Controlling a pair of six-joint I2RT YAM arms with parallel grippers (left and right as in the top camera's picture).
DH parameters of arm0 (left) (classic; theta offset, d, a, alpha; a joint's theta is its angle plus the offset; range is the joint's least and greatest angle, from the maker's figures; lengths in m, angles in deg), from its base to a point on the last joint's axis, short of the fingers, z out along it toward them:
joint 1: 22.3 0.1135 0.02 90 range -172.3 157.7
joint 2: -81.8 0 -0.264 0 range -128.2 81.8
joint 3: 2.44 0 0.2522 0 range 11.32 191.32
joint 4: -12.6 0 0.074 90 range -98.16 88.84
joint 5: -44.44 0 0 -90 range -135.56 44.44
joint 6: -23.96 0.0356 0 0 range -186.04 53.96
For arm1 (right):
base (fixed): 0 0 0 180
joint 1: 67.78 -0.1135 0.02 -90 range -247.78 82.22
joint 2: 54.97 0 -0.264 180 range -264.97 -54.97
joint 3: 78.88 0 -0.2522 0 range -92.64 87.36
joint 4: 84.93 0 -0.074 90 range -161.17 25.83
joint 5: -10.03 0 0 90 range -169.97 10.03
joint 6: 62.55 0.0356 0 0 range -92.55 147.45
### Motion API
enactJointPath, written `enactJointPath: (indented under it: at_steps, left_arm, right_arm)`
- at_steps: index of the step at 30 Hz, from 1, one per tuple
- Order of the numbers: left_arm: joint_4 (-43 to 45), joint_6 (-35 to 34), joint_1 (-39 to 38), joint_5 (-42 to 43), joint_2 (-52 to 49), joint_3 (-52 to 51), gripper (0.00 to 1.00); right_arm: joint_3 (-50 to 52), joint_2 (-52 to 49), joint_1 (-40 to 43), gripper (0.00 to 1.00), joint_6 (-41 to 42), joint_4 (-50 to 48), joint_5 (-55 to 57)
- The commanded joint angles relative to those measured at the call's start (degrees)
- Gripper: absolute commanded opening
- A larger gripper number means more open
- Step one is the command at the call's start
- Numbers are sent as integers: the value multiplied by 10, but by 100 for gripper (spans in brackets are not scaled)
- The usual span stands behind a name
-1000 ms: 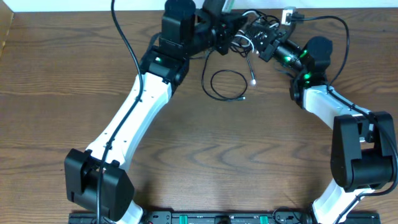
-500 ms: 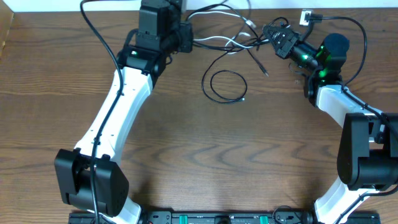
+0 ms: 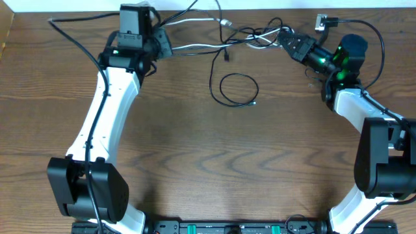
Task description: Untangle cables
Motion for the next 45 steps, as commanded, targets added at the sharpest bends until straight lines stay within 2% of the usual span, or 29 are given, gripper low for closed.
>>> enactJointPath:
  at_steps: [1, 9, 14, 20, 26, 32, 36, 41, 45]
  left_arm:
    - [-21, -57, 37, -41, 0, 2, 8]
    - [-46, -72, 58, -43, 0, 2, 8]
    - [-45, -72, 59, -43, 0, 2, 8]
    - [-37, -72, 59, -42, 0, 2, 8]
    - [-25, -72, 56, -31, 0, 2, 8]
    - [29, -44, 42, 59, 0, 2, 8]
    - [79, 5, 20, 125, 0, 2, 8]
    - [140, 62, -13, 197, 0, 2, 8]
    - [197, 68, -36, 264, 0, 2, 8]
  right_arm:
    - [-4, 6, 25, 1, 8, 10, 30]
    - [-4, 6, 42, 1, 8, 64, 36]
    - [-4, 6, 61, 1, 21, 163, 68]
    - [-4, 6, 71, 1, 51, 229, 97]
    - [-4, 6, 67, 1, 83, 229, 96]
    - [-4, 6, 63, 3, 66, 177, 71]
    - [-4, 6, 54, 18, 18, 86, 28]
    - [-4, 6, 29, 55, -32, -50, -39]
    - [-4, 6, 4, 87, -63, -106, -48]
